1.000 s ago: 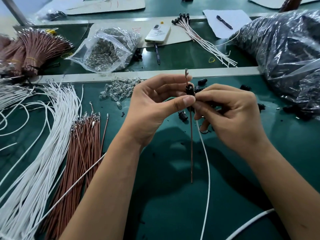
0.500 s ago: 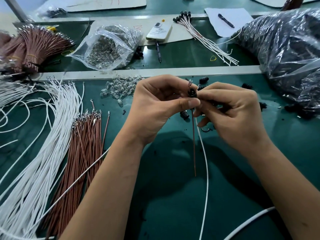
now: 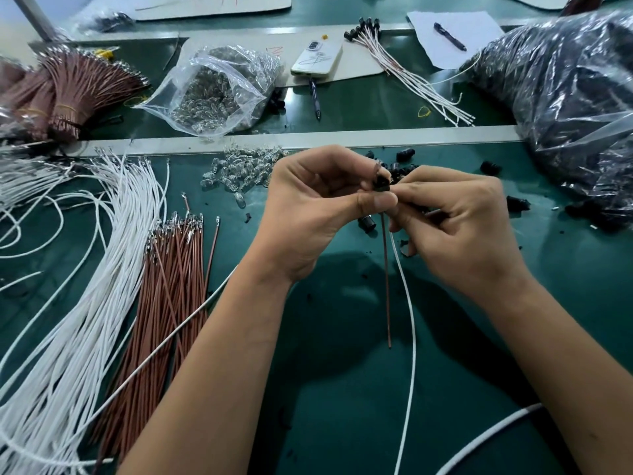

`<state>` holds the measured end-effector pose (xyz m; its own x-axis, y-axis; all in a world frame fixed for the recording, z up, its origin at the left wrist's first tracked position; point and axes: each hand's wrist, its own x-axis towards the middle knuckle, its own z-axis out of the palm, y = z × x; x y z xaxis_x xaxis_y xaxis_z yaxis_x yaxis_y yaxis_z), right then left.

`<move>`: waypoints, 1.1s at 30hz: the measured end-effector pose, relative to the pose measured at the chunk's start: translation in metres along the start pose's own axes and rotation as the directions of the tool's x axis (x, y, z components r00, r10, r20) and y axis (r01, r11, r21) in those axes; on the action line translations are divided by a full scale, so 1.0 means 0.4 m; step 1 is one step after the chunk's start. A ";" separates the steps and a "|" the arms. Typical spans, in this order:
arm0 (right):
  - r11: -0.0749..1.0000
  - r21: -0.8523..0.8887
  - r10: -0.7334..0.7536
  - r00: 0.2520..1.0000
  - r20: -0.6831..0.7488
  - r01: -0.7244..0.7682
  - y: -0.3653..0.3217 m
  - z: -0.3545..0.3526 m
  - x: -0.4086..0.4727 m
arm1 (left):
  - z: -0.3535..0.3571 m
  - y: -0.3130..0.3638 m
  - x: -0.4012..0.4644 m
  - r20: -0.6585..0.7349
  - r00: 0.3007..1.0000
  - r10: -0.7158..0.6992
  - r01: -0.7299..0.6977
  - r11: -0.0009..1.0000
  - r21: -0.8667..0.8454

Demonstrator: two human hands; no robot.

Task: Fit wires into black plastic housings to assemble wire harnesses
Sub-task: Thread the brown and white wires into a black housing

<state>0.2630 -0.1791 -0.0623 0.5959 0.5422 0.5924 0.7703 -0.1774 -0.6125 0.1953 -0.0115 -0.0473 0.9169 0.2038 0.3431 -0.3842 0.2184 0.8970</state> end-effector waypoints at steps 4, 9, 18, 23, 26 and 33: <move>0.999 -0.050 -0.017 0.999 0.029 0.018 -0.002 -0.005 0.002 | -0.001 -0.003 0.003 -0.041 0.999 -0.030 0.028 0.999 -0.038; 0.999 -0.032 0.029 0.997 0.073 -0.026 -0.003 -0.006 0.007 | 0.000 -0.002 0.004 -0.131 0.975 -0.179 0.161 0.978 -0.133; 0.868 0.346 0.281 0.926 0.253 -0.358 -0.020 0.008 0.001 | 0.006 -0.009 0.014 -0.087 0.839 -0.537 0.464 0.790 -0.400; 0.882 0.343 0.247 0.937 0.246 -0.322 -0.015 0.001 0.005 | 0.000 -0.013 0.014 -0.062 0.830 -0.554 0.472 0.758 -0.449; 0.882 0.328 0.258 0.929 0.265 -0.338 -0.016 -0.002 0.007 | 0.002 -0.018 0.014 -0.095 0.836 -0.540 0.461 0.787 -0.411; 0.928 0.216 0.263 0.944 0.201 -0.305 -0.021 0.003 0.003 | 0.020 -0.008 0.012 -0.199 0.863 -0.463 0.391 0.864 -0.317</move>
<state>0.2571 -0.1761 -0.0569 0.7191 0.6303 0.2925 0.4842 -0.1526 -0.8615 0.2018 -0.0191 -0.0465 0.9482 0.2651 -0.1750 -0.0080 0.5707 0.8212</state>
